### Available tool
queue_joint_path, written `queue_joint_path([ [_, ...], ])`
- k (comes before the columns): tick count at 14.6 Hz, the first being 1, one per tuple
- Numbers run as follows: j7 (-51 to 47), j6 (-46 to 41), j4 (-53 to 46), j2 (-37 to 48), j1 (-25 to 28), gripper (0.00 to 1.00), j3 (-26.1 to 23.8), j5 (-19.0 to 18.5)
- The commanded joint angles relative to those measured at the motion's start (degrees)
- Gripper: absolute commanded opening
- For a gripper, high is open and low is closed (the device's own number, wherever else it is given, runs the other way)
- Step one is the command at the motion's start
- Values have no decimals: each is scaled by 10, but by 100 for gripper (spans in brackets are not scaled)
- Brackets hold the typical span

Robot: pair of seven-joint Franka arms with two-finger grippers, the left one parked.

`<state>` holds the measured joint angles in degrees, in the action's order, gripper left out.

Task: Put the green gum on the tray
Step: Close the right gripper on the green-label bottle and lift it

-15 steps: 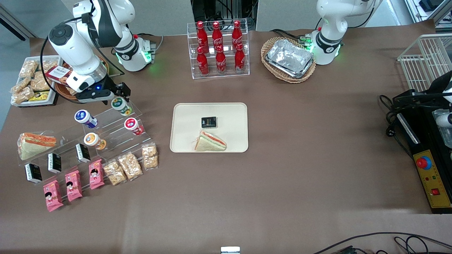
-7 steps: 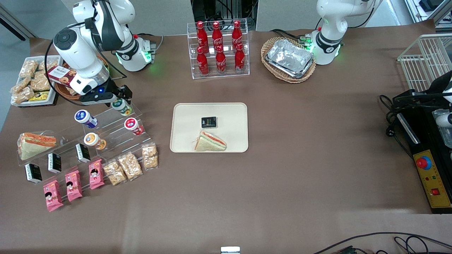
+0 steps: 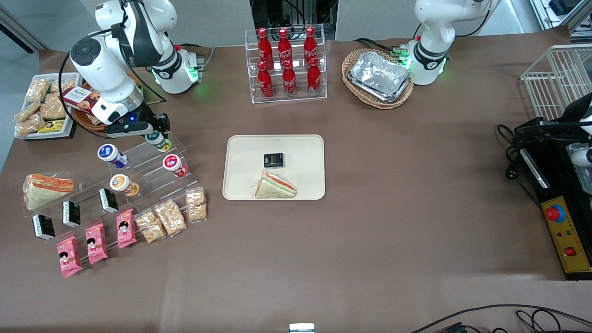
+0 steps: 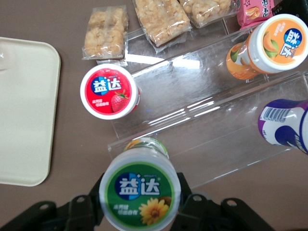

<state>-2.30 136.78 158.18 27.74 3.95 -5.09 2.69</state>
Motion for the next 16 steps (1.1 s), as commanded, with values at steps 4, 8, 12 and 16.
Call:
queue_joint_path([
  [4, -2, -110, -74, 9, 0, 41, 4, 10],
  [8, -2, -219, -155, 10, 1, 41, 3, 10],
  [12, -2, -331, -260, 8, 1, 42, 3, 12],
  [16, -2, -401, -343, -1, 1, 42, 3, 19],
])
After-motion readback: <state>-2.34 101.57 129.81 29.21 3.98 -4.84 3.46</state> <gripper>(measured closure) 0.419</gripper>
